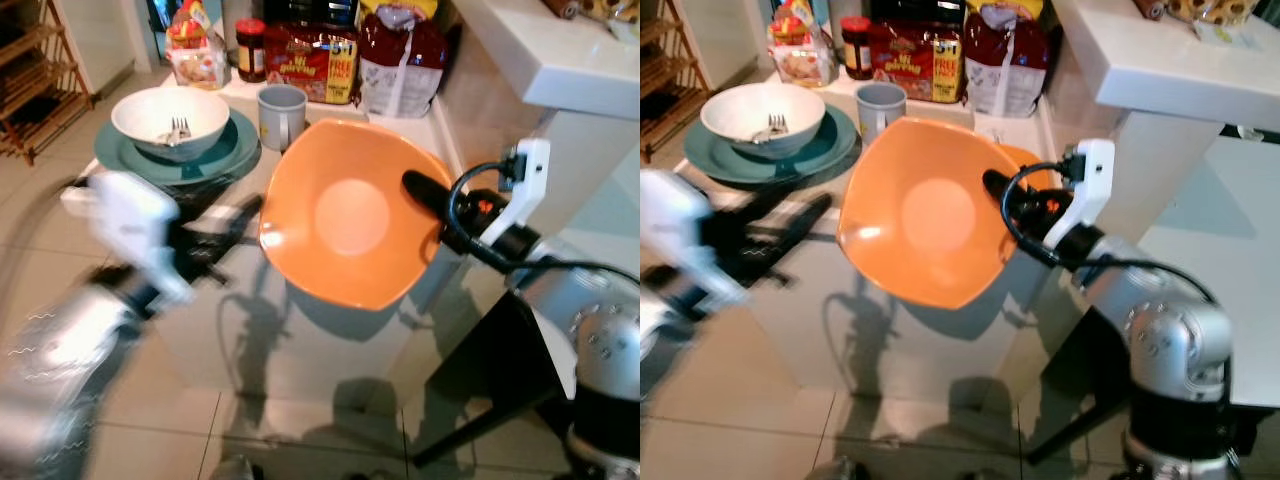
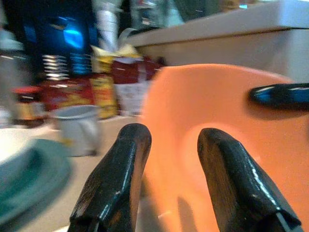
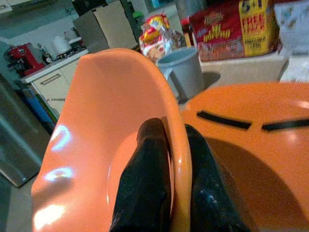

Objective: Setting the table

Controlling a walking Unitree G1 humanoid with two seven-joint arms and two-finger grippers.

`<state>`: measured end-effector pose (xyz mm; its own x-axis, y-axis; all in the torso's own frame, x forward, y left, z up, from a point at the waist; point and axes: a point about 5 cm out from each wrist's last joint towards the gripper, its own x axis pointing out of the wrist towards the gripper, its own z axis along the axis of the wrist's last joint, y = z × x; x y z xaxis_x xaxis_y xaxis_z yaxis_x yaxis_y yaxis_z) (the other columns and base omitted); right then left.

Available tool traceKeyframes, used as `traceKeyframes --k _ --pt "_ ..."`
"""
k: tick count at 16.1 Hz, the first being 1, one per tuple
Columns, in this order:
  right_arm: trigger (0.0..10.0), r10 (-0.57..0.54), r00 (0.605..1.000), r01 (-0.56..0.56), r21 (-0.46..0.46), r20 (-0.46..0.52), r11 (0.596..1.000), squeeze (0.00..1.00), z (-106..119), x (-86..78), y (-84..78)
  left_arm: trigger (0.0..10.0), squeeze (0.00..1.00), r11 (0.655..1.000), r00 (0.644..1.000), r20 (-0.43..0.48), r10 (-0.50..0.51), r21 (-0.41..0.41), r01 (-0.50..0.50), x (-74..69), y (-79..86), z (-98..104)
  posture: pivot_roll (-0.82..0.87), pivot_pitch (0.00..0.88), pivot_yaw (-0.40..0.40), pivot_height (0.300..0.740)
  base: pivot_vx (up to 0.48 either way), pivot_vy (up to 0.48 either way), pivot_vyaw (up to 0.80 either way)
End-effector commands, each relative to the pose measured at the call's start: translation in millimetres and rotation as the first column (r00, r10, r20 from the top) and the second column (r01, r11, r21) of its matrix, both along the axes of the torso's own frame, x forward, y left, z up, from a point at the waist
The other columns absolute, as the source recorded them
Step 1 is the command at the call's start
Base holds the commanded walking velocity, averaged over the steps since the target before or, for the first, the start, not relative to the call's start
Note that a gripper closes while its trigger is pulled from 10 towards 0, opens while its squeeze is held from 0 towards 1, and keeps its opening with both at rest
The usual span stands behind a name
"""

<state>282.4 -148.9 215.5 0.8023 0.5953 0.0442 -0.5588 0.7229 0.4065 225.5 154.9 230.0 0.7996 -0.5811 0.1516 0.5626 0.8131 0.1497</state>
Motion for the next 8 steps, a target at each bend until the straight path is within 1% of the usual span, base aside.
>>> traceKeyframes --k 1,3,4,6,7,8 --pt "10.0 -0.02 0.999 0.02 -0.001 0.042 1.0 0.0 7 -2.6 -2.1 10.0 0.0 1.0 1.0 -0.003 -0.005 0.017 0.005 2.7 -3.0 -2 0.02 0.063 -0.059 0.74 -0.431 0.0 0.0" --pt "10.0 -0.021 0.999 0.021 -0.001 0.041 1.0 0.0 4 -4.6 -3.1 10.0 0.0 1.0 1.0 -0.01 -0.012 0.025 0.012 1.7 -3.1 -3 0.03 0.067 -0.06 0.74 -0.48 0.0 0.0" --pt "10.0 -0.039 0.998 0.039 -0.009 0.044 0.999 0.0 2 -4.2 -4.9 10.0 0.0 0.999 1.0 -0.006 0.012 0.038 -0.012 2.3 0.5 -3 0.03 0.07 -0.06 0.74 -0.285 0.0 0.0" --pt "10.0 -0.047 0.998 0.048 -0.015 0.048 0.999 0.0 2 -4.0 -5.4 10.0 0.0 0.999 1.0 -0.005 0.028 0.039 -0.028 3.2 2.3 -3 0.03 0.07 -0.06 0.74 -0.285 0.0 0.0" --pt "10.0 -0.112 0.984 0.121 -0.062 0.136 0.991 0.0 5 -4.1 -7.0 10.0 0.0 0.99 0.994 0.001 0.113 0.09 -0.112 12.3 6.0 -11 0.01 0.077 -0.061 0.74 0.0 0.0 0.0" --pt "10.0 -0.112 0.984 0.121 -0.062 0.136 0.991 0.0 5 -4.1 -7.0 10.0 0.0 0.99 0.994 0.001 0.113 0.09 -0.112 12.3 6.0 -11 0.01 0.077 -0.061 0.74 0.0 0.0 0.0"
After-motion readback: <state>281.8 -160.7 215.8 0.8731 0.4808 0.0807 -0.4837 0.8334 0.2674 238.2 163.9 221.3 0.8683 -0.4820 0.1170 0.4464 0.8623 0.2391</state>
